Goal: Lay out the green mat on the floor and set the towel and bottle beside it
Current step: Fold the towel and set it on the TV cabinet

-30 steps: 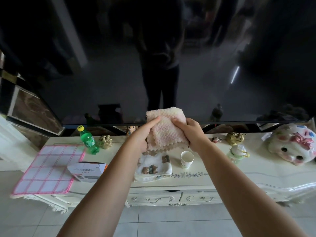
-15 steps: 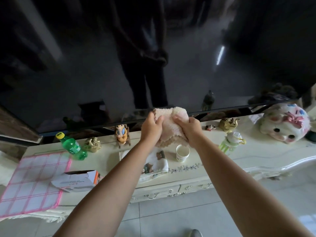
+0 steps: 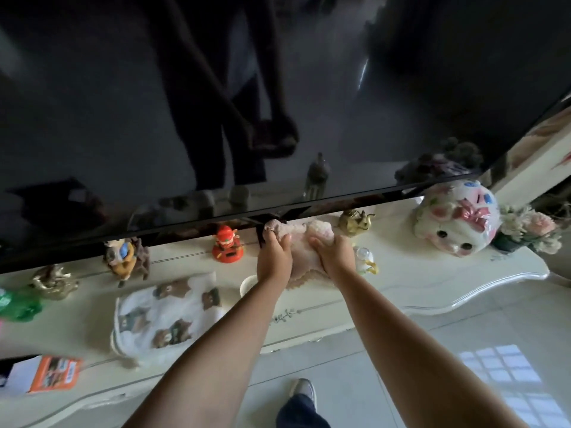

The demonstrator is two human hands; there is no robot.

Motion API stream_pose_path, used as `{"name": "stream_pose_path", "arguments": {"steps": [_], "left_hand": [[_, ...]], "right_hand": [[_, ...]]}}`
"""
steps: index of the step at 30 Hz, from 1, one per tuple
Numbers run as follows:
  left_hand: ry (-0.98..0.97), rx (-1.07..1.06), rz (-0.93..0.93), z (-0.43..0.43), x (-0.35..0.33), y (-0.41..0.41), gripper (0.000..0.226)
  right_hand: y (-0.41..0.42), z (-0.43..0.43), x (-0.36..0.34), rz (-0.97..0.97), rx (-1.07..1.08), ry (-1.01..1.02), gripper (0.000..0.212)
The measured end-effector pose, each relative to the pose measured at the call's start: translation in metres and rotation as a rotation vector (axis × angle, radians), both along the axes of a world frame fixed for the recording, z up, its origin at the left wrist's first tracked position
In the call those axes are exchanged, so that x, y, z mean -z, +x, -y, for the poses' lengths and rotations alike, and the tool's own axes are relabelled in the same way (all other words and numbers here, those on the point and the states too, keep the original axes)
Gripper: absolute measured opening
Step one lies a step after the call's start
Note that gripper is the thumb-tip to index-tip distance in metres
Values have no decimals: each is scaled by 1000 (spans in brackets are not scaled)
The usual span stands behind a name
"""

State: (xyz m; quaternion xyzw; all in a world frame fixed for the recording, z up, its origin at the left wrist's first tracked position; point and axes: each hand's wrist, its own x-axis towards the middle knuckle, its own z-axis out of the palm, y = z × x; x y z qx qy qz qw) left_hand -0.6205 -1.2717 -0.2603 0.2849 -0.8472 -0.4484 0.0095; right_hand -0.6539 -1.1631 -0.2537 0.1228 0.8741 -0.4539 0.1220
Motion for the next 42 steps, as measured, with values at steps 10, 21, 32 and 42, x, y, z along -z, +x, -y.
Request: {"name": "stream_pose_path", "arguments": {"steps": [10,21,32,42], "left_hand": [[67,50,268,-31,89,-36,56],[-108,291,388,-37,172,-30,75],[-599,326,211,-29,195,-19,57],[-840,666,329,-29,222,8,56]], "right_hand": [[-41,-6,106,326,-104,123,44],[-38,-11,185,324,-362,283,83],[-33,-21,209,23,-481,467,56],[-9,-20,239,-49,-1035,513,60]]}}
